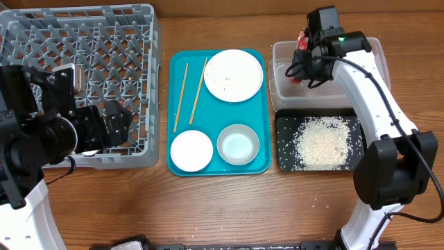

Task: Sort waste into correct bins and load items into the dishwasher
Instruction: 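Drop the meat scraps into the clear plastic bin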

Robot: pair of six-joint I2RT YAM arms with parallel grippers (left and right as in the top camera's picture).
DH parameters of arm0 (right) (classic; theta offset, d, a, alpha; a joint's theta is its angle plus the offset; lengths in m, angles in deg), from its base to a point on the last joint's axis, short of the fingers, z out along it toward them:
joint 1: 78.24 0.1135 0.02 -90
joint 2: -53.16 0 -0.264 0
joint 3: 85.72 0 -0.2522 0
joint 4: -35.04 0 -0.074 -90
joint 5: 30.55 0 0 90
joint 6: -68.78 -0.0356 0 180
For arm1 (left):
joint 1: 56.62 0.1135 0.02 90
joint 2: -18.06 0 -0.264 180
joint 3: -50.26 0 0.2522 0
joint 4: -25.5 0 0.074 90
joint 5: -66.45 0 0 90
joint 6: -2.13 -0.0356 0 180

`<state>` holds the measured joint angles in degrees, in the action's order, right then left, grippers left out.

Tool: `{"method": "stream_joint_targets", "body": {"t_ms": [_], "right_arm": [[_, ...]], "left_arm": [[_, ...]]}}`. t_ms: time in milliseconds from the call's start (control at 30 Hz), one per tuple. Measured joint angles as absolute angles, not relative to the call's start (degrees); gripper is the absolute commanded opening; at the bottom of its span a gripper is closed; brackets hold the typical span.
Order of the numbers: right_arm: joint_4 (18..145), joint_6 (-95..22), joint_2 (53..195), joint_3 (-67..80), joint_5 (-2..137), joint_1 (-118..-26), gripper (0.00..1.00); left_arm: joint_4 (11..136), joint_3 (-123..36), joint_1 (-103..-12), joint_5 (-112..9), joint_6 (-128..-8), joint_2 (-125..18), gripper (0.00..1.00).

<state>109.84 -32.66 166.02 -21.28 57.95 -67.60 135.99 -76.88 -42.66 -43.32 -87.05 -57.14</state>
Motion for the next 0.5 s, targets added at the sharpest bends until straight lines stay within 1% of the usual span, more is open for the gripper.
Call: {"method": "stream_joint_targets", "body": {"t_ms": [67, 133, 300, 400, 500], "right_arm": [[110.6, -32.1, 166.0, -21.3, 58.2, -67.0, 0.92], [111.2, -31.4, 166.0, -21.3, 58.6, -66.1, 0.91], [109.9, -29.3, 166.0, -22.2, 62.3, -62.3, 0.82], [105.6, -27.7, 166.0, -23.0, 64.2, -58.4, 0.78], [98.9, -26.9, 166.5, -22.9, 65.5, -53.9, 0.77]], "left_arm": [[136.0, -76.9, -42.7, -43.3, -87.0, -57.1, 1.00], [136.0, -76.9, -42.7, -43.3, -87.0, -57.1, 1.00], [136.0, -76.9, -42.7, -43.3, -87.0, -57.1, 1.00], [136.0, -76.9, -42.7, -43.3, -87.0, -57.1, 1.00], [136.0, -76.9, -42.7, -43.3, -87.0, -57.1, 1.00]]}}
